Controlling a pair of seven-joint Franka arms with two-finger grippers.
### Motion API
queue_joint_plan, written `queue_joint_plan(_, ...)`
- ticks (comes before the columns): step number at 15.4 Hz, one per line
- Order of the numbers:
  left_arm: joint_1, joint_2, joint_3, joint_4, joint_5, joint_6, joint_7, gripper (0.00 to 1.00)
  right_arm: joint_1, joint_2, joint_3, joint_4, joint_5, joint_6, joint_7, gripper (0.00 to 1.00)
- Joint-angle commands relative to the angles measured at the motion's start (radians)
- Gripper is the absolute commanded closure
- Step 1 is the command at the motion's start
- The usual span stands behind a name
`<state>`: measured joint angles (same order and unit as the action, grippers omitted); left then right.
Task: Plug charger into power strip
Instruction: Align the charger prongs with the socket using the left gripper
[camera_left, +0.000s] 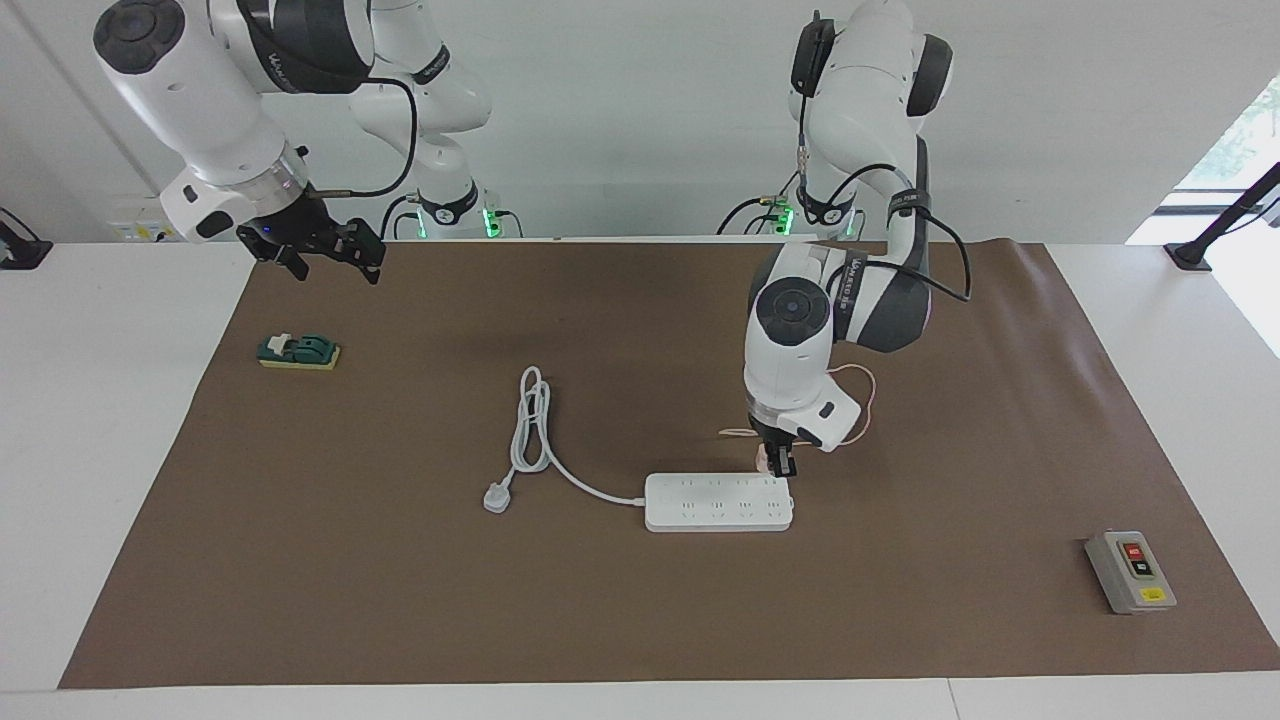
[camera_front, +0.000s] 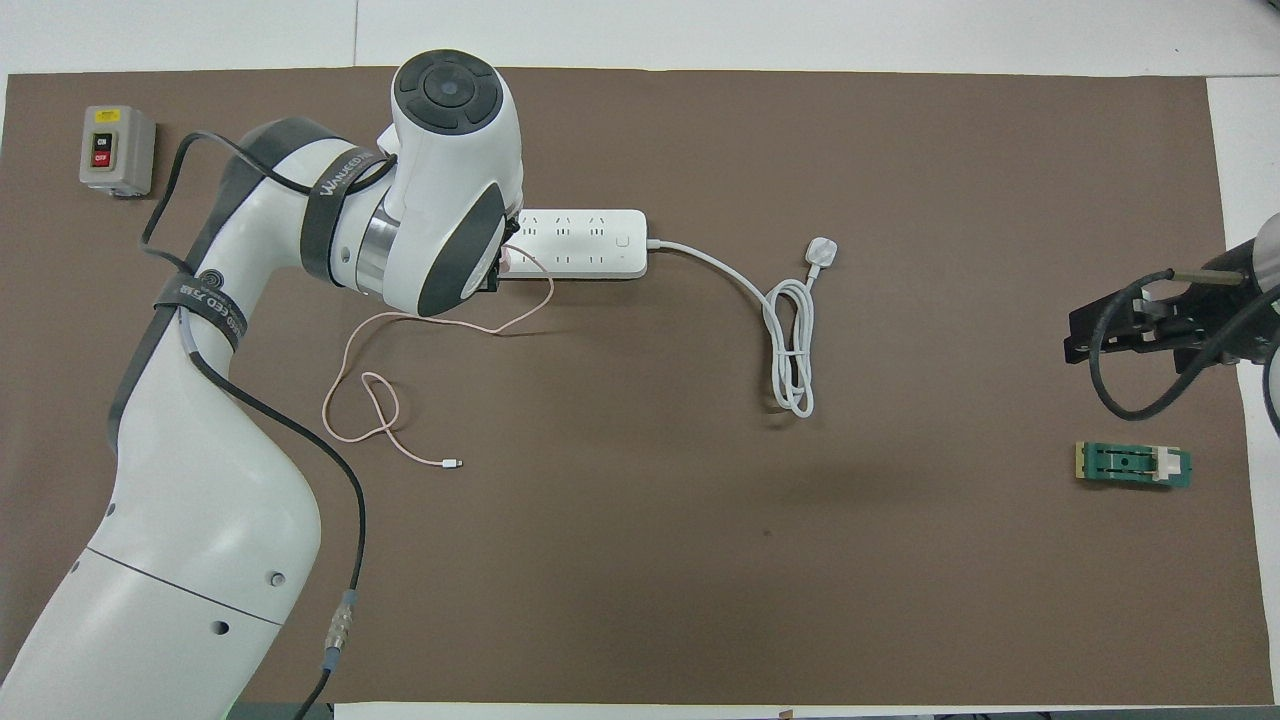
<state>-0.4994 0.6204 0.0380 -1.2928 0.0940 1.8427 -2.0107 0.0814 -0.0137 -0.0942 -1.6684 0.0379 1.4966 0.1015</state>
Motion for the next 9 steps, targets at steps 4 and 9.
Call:
queue_joint_plan(4,-0.007,0.008,0.010,0.006,0.018,0.056,0.067,1.00,-0.022,-0.020,0.019,-0.013,0.008,-0.007,-0.026,0.00)
queue_joint_plan(9,-0.005,-0.007,0.011,-0.055,0.015,0.134,0.130,1.00,-0.020,-0.020,0.019,-0.011,0.008,-0.007,-0.026,0.00)
